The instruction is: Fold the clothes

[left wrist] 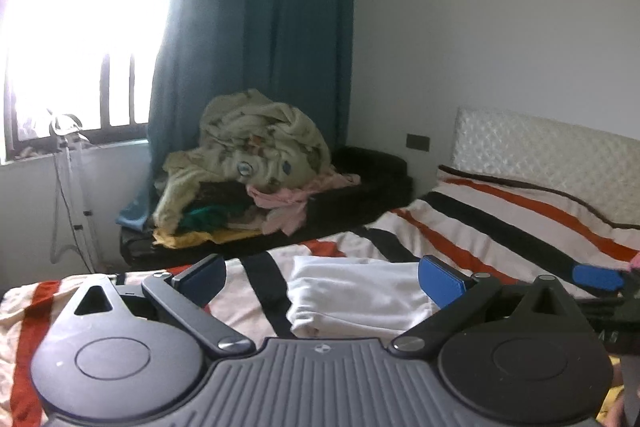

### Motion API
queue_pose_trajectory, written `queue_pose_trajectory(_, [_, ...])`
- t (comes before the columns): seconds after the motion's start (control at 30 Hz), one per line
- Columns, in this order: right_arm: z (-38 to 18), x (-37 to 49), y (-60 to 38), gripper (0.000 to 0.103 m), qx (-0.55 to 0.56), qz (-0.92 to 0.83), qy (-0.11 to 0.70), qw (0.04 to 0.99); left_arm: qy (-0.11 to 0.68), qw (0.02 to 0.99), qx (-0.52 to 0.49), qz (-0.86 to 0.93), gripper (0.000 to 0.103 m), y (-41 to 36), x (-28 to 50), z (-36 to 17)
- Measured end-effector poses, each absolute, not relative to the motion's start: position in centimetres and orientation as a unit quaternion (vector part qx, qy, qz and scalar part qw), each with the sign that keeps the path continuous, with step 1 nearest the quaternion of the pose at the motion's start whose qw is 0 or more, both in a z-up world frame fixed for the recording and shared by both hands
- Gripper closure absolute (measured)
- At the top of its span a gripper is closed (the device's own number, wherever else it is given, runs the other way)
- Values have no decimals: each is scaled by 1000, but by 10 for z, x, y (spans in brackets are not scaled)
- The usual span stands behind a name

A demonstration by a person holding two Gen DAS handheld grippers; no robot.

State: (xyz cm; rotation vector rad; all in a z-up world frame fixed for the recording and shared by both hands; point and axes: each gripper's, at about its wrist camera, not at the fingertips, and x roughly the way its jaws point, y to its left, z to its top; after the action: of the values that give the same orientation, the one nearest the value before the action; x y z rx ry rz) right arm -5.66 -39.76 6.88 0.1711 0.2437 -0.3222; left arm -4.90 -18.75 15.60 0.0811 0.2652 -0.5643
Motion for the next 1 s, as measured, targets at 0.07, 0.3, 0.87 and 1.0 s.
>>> queue_pose_trajectory(0.07, [64, -56, -393, 0, 93, -158, 122, 975, 127, 953, 36, -273, 0, -180, -52, 155])
queue_pose_trajectory(0.3, [44, -51, -382, 0, 104, -154, 127, 974, 127, 957, 20, -260, 0, -160, -51, 142])
queue_pose_trajectory(0.87, [-13, -43, -362, 0, 92, -159, 128, 975, 136, 955, 27, -261, 0, -170, -45, 73])
queue_pose_trajectory(1.0, [-22, -40, -362, 0, 91, -166, 132, 973, 148, 953, 34, -262, 0, -175, -40, 57])
